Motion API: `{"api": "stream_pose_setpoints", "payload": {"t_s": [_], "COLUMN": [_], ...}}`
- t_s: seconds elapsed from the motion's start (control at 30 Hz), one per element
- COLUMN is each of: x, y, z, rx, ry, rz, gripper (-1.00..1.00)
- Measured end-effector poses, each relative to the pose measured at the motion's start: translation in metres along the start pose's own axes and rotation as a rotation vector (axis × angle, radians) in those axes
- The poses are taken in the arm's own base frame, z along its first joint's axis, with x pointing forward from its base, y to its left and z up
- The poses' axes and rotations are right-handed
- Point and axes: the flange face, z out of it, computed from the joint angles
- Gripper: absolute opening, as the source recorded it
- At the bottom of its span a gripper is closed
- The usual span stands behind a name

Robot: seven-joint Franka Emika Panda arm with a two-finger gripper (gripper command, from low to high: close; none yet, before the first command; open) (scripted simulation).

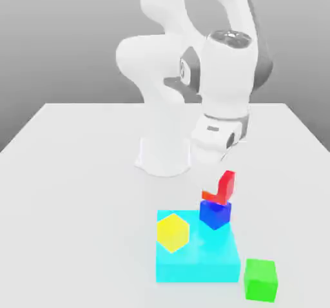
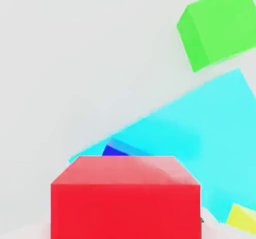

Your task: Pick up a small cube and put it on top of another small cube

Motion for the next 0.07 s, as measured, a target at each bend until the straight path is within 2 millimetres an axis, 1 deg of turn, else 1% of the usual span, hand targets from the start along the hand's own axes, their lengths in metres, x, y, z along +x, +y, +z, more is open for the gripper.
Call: {"api": "stream_pose_setpoints", "payload": {"t_s": [0.07], "x": [0.0], "y": [0.0], "z": [0.0], "rx": [0.0], "ry": [0.0], "rz": [0.0], "gripper": [1.0]}}
